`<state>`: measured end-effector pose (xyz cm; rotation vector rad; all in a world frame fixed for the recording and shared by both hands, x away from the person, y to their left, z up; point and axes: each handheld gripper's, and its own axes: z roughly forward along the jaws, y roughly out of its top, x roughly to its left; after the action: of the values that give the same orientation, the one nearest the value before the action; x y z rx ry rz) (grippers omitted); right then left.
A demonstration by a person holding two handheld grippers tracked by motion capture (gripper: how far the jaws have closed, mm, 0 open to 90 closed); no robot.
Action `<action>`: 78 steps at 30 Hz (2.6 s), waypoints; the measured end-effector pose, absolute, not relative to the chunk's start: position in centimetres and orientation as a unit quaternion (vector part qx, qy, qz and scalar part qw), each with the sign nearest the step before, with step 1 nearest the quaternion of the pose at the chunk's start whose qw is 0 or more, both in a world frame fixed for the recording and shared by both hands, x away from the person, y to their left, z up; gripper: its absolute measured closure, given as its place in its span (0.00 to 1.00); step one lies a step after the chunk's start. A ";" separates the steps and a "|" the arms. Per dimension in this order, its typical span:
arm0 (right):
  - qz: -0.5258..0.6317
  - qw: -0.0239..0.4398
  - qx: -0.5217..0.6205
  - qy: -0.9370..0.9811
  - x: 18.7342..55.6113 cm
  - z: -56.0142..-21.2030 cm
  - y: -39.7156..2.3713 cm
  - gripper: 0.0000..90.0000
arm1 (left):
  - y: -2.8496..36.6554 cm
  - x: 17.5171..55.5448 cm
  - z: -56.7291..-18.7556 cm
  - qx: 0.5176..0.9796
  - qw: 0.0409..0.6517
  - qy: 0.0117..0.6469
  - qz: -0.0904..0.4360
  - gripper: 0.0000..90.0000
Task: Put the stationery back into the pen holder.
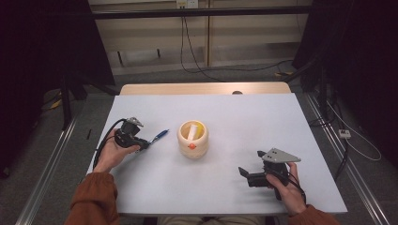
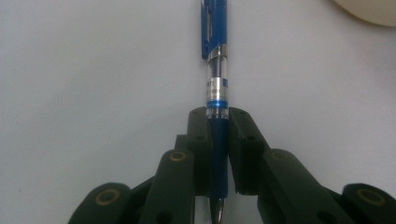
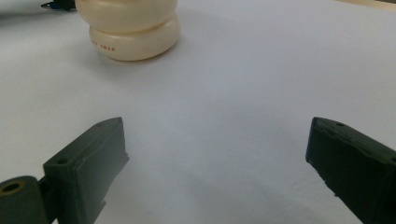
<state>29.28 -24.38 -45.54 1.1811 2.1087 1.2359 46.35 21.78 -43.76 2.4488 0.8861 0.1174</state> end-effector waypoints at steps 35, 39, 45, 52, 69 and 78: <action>0.450 0.214 0.409 0.765 29.1 -45.4 -23.5 0.05 | 20.4 39.6 -36.0 0.886 0.395 0.236 0.061 0.89; 0.450 0.215 0.399 0.770 29.0 -45.3 -23.2 0.05 | 19.6 38.5 -35.5 0.889 0.396 0.222 0.056 0.89; 0.450 0.217 0.388 0.774 28.8 -45.2 -22.6 0.05 | 17.7 37.5 -35.7 0.892 0.401 0.206 0.039 0.89; 0.446 0.208 0.356 0.794 28.5 -45.2 -21.7 0.05 | 15.2 36.8 -36.2 0.903 0.389 0.181 0.022 0.89; 0.416 0.203 0.308 0.831 28.4 -44.6 -19.3 0.07 | 9.8 36.0 -38.0 0.926 0.355 0.132 0.003 0.89; 0.383 0.254 0.256 0.850 28.3 -44.4 -18.1 0.09 | 6.1 37.1 -38.9 0.939 0.326 0.109 -0.012 0.89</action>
<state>28.25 -18.11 -44.38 0.6968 2.3106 1.0407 37.05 6.07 -38.85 2.4604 0.2868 -0.0326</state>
